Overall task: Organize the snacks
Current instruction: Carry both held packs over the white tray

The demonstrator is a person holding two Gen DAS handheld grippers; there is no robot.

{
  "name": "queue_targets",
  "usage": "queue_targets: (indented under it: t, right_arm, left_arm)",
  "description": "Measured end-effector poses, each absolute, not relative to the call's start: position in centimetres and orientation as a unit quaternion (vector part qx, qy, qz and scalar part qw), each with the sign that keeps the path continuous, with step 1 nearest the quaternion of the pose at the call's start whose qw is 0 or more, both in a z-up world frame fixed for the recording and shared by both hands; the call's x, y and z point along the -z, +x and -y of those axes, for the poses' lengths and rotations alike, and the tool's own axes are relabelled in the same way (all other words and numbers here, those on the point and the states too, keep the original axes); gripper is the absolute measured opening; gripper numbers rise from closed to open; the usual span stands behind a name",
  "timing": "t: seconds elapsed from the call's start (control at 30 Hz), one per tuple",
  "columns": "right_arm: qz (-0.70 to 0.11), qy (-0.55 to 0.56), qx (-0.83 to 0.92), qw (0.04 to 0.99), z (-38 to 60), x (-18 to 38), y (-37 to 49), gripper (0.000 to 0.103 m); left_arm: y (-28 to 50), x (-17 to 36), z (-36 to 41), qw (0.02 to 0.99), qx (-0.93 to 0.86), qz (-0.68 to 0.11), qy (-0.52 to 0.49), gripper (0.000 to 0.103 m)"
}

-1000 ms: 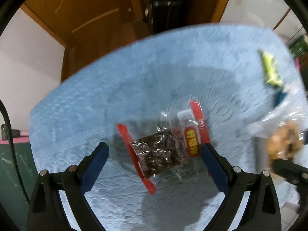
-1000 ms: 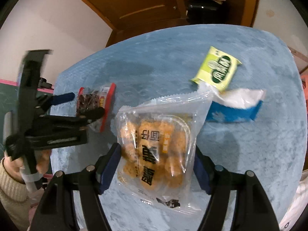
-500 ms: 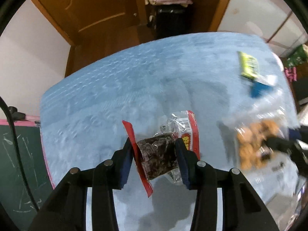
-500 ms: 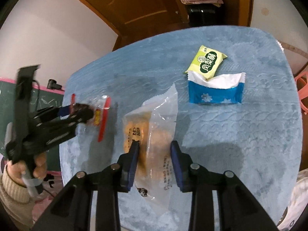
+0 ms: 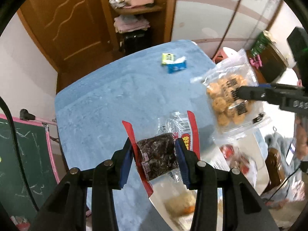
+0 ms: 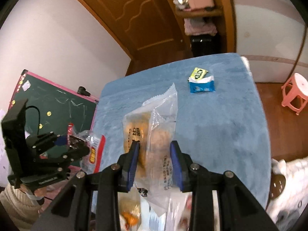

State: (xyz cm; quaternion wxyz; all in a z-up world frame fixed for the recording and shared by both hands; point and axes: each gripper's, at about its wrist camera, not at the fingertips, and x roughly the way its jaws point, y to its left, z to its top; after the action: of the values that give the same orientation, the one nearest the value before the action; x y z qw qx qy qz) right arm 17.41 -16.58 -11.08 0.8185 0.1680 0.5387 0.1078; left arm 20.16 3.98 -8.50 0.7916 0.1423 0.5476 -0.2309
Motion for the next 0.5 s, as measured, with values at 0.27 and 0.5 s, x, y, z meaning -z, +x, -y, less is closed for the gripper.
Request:
queue_targets:
  t: [0.27, 0.5]
  right_arm:
    - [-0.518, 0.158, -0.09, 0.836, 16.3, 7.0, 6.9, 0.034]
    - [-0.543, 0.117, -0.111, 0.824, 15.6, 8.3, 1.8, 0.034]
  left_arm:
    - [10.5, 7.3, -3.7, 0.813, 0.22, -0.52, 0.14, 0.042]
    - [6.2, 9.1, -3.0, 0.818, 0.164, -0.538, 0.116, 0.042]
